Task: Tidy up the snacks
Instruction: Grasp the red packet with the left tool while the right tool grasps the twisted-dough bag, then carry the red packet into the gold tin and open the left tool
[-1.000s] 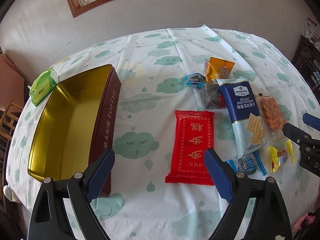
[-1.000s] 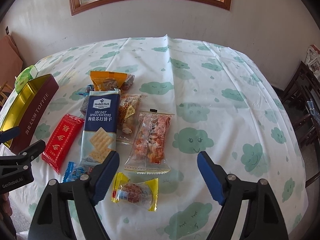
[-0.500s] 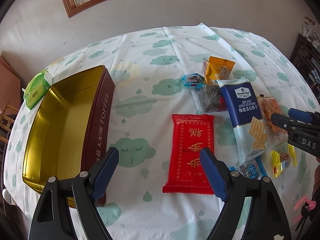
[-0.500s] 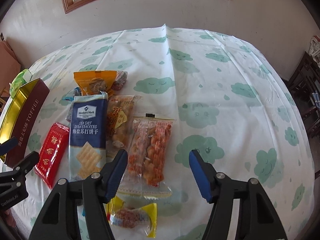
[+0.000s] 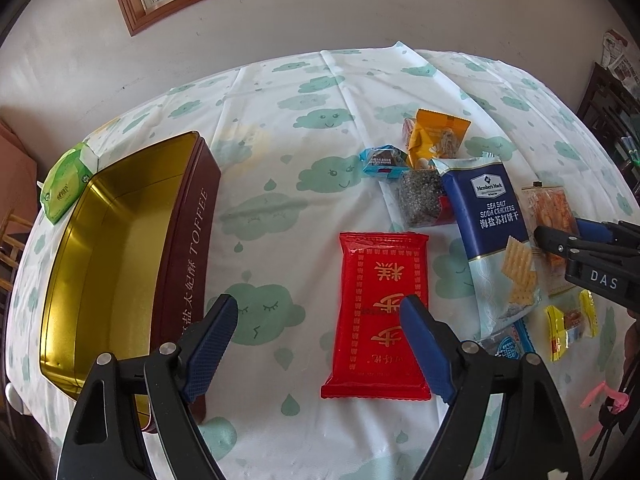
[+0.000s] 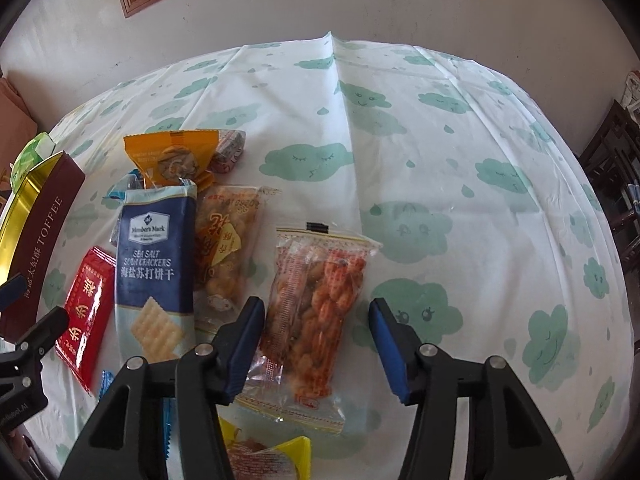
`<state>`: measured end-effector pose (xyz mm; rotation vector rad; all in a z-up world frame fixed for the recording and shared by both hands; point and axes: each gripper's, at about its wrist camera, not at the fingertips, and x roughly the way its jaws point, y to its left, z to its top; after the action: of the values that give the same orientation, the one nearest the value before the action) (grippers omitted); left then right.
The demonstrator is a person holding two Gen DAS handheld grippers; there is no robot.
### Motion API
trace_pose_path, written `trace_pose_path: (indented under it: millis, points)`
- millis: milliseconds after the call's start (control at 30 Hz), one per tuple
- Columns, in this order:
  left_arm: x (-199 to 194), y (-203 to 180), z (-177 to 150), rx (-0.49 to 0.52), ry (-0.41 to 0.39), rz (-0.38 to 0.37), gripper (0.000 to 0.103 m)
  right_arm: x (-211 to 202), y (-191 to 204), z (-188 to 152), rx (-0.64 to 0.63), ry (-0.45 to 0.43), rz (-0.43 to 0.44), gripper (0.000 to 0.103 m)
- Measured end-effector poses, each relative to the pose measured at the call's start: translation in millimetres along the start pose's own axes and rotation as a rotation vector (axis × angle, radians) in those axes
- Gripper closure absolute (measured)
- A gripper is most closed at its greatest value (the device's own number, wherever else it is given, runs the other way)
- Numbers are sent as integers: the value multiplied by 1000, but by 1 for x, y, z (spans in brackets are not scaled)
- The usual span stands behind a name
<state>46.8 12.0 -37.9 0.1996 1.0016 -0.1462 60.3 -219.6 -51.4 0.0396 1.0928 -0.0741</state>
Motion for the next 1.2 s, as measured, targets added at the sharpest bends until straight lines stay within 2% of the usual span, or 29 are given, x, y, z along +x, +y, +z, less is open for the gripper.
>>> trace_pose_path:
  millis: [300,433,1000,1067,1200]
  points:
    - [5,2,1,-9,15,-20,22,1,-11,1,-10,-5,-21,47]
    - [9,2,3,-10,28,-40,22,0,-6,-1,-23,-29,-29,60]
    - [34,-19,10,38,84,-96,24,-1,-6,-2,-23,-39,-25,60]
    - [34,-18,9,36,81,-104,25,-1,-6,-2,-23,-39,-25,60]
    - [32,-17,9,31,84,-141,38,-1,-6,-2,-21,-38,-25,60]
